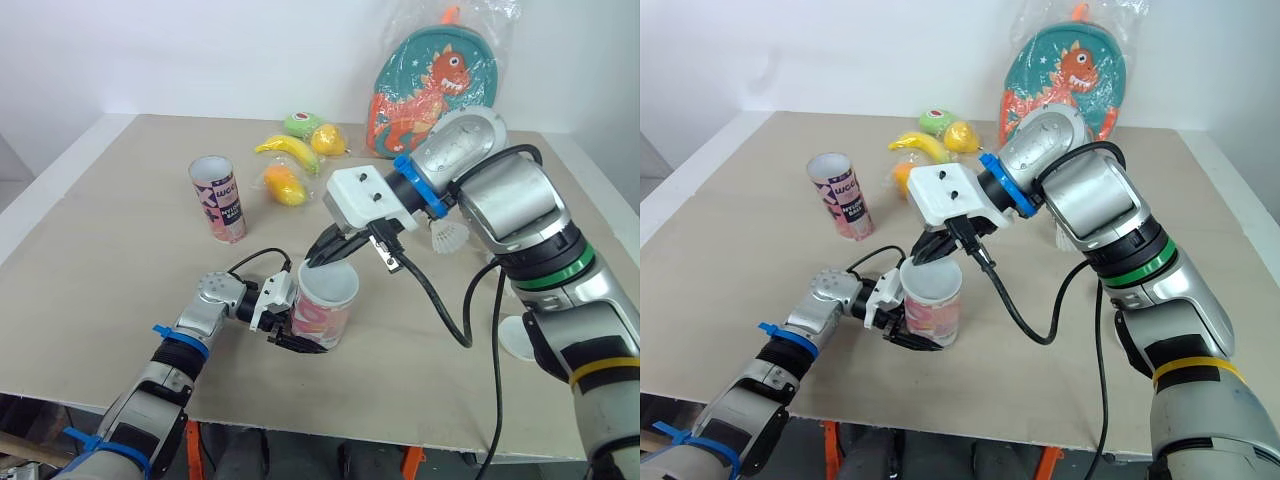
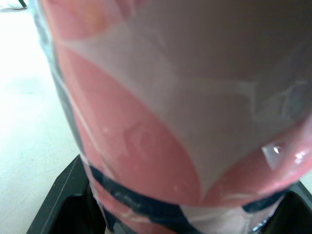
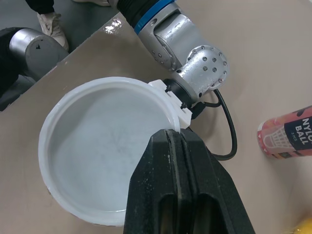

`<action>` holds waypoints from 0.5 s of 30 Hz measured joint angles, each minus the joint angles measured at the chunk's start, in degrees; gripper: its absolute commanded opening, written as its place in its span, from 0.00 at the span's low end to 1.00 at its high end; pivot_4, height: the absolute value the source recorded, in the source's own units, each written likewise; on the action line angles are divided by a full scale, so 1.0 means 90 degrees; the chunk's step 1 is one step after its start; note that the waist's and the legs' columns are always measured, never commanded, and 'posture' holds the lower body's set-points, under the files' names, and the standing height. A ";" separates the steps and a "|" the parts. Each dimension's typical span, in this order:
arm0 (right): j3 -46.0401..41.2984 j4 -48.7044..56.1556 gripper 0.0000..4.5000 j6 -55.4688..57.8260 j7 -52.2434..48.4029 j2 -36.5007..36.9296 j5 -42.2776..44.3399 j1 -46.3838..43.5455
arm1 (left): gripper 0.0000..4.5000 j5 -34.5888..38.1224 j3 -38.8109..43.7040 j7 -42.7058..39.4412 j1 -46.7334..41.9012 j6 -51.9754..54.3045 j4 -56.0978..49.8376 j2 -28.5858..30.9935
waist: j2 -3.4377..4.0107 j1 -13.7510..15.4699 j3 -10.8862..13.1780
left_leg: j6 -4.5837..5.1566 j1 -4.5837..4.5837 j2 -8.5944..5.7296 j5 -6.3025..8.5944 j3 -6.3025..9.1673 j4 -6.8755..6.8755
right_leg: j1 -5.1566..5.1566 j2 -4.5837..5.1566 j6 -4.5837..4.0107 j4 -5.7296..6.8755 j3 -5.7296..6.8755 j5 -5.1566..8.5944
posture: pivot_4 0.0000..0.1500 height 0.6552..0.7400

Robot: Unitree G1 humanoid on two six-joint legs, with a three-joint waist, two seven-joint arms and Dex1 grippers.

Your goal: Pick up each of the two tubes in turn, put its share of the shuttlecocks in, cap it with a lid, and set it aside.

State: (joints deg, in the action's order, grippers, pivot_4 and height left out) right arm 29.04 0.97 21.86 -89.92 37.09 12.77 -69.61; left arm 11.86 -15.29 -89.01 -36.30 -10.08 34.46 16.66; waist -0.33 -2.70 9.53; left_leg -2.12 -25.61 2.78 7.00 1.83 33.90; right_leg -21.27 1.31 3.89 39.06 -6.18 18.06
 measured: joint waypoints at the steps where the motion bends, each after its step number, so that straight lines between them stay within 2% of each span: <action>1: 0.0001 0.0007 0.01 -0.0003 0.0000 0.0001 0.0000 0.0000 | 0.68 0.0000 0.0001 0.0008 0.0011 0.0003 -0.0019 0.0003 | 0.0000 0.0000 0.0000 | 0.0000 0.0000 0.0000 0.0000 0.0000 -0.0001 | 0.0000 0.0000 -0.0001 0.0000 0.0000 0.0001 | 1.00 1.00; 15: -0.0097 0.0221 0.01 -0.0063 0.0015 0.0000 -0.0144 0.0007 | 0.68 0.0001 0.0016 0.0028 0.0074 0.0066 -0.0154 0.0029 | -0.0001 0.0000 0.0001 | 0.0000 0.0007 0.0000 0.0000 0.0000 -0.0019 | -0.0002 -0.0001 -0.0008 0.0000 0.0000 0.0009 | 1.00 1.00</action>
State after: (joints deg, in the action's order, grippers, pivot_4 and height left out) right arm 28.17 2.96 21.29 -89.79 37.09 11.47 -69.55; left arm 11.87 -15.15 -88.76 -35.64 -9.49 33.08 16.92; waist -0.34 -2.70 9.54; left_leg -2.12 -25.55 2.78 7.01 1.83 33.74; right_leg -21.29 1.30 3.81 39.05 -6.18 18.14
